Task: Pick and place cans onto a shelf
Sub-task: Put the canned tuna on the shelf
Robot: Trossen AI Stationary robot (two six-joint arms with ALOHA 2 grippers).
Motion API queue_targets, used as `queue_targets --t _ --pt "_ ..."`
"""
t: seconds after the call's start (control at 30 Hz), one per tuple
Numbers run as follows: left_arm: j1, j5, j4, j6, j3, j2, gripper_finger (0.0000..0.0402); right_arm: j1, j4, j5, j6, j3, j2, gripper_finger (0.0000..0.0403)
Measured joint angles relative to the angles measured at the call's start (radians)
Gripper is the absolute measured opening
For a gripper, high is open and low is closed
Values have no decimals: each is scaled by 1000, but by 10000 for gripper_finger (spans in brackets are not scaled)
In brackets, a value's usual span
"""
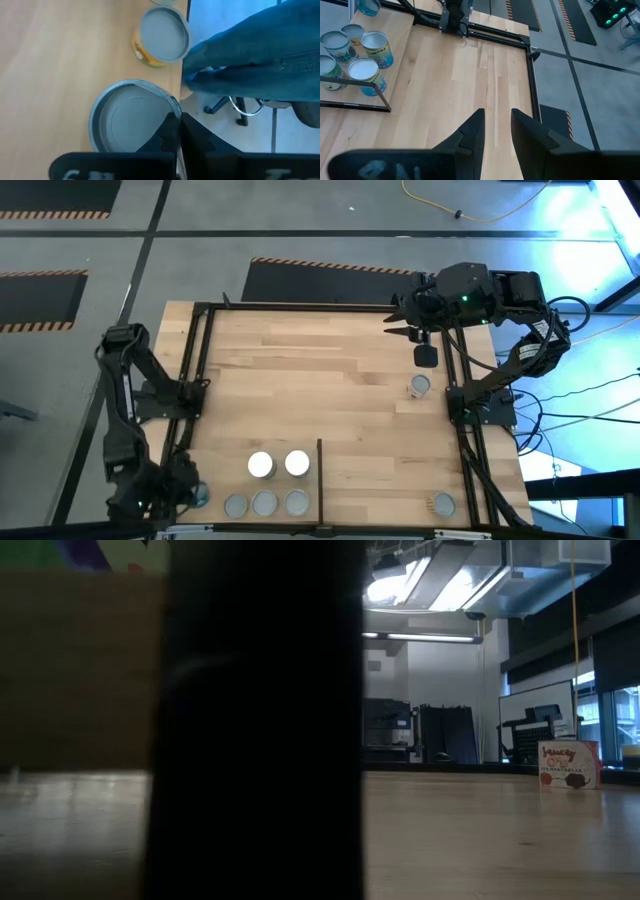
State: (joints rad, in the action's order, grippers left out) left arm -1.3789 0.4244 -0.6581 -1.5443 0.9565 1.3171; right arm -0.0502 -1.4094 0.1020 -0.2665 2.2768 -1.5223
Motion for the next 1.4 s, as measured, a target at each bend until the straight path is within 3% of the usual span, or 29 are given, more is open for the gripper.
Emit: queue_targets --t 0.23,0.4,0.53,1.4 --pt "-1 -69 48 -4 0 134 0 0 10 0 0 0 0 96" --pt "-10 -54 97 -25 1 180 0 0 26 0 0 0 0 96" --pt "-10 -39 159 -23 1 183 0 0 32 0 0 0 0 96" --pt "-8 -42 149 -49 0 183 26 0 40 0 0 0 0 96"
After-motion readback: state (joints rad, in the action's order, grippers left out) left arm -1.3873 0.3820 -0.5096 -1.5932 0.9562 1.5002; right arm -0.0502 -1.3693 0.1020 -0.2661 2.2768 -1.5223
